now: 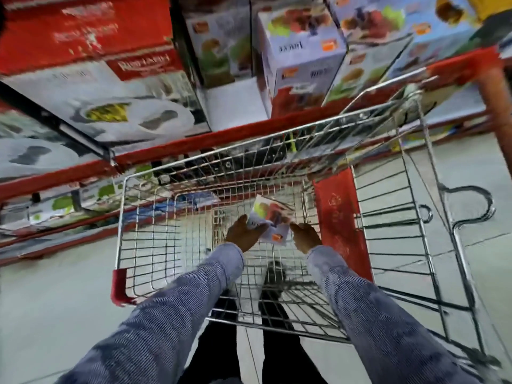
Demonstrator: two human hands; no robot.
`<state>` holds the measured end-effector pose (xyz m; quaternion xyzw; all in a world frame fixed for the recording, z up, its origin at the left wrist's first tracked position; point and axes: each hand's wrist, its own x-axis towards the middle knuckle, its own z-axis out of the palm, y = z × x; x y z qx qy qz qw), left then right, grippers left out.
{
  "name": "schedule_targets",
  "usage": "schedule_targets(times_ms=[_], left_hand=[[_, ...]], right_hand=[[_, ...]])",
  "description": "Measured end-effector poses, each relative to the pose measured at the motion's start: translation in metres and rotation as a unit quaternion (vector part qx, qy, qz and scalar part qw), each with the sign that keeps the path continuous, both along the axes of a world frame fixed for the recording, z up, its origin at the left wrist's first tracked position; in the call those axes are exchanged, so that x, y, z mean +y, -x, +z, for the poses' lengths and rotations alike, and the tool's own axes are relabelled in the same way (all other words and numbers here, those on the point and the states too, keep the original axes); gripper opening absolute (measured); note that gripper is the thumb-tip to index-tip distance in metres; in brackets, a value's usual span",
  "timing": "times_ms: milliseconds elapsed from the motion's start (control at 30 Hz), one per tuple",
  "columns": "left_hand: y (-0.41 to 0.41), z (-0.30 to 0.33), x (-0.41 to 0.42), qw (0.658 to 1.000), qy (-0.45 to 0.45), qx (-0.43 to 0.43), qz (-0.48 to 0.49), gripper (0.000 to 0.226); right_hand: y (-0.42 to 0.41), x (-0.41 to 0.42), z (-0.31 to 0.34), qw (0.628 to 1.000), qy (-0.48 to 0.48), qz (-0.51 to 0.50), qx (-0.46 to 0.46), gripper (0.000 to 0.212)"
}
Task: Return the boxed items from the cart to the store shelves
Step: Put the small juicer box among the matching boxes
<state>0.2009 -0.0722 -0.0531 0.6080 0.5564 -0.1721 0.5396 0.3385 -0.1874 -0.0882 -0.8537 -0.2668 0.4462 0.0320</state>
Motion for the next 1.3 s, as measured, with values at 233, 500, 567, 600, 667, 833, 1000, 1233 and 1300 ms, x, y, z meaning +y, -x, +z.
schedule_targets(times_ms=[233, 500, 567, 600, 667, 833, 1000, 1233, 1300], left_hand=[[-0.004, -0.013, -0.001, 0.998, 0.017, -0.029, 0.061, 0.056], [0.002, 0.043, -0.008, 0.982, -0.02, -0.056, 0.182, 0.048], [0.004, 0.072, -0.008, 0.974, -0.04, -0.076, 0.208, 0.033], [0.006, 0.085, -0.006, 0.973, -0.061, -0.086, 0.205, 0.026], [0.01, 0.109, -0.002, 0.97, -0.112, -0.109, 0.185, 0.015], [0.022, 0.18, 0.01, 0.952, -0.21, -0.149, 0.167, 0.012], [0.029, 0.235, 0.024, 0.918, -0.304, -0.188, 0.174, 0.028], [0.018, 0.288, 0.055, 0.891, -0.366, -0.202, 0.178, 0.033], [0.013, 0.295, 0.061, 0.887, -0.383, -0.205, 0.155, 0.035]], right_hand=[[-0.002, 0.013, 0.001, 0.997, 0.005, 0.072, 0.041, 0.041], [-0.011, 0.029, 0.032, 0.996, -0.082, -0.027, 0.021, 0.034], [-0.014, 0.029, 0.057, 0.987, -0.109, -0.11, 0.044, 0.035], [-0.015, 0.029, 0.072, 0.98, -0.134, -0.139, 0.052, 0.034], [-0.017, 0.029, 0.108, 0.957, -0.175, -0.22, 0.073, 0.036], [-0.017, 0.042, 0.202, 0.926, -0.284, -0.239, 0.068, 0.024], [-0.017, 0.06, 0.268, 0.907, -0.37, -0.2, 0.031, 0.021], [-0.029, 0.096, 0.316, 0.897, -0.417, -0.149, 0.006, 0.019], [-0.038, 0.109, 0.319, 0.902, -0.407, -0.146, 0.009, 0.019]])
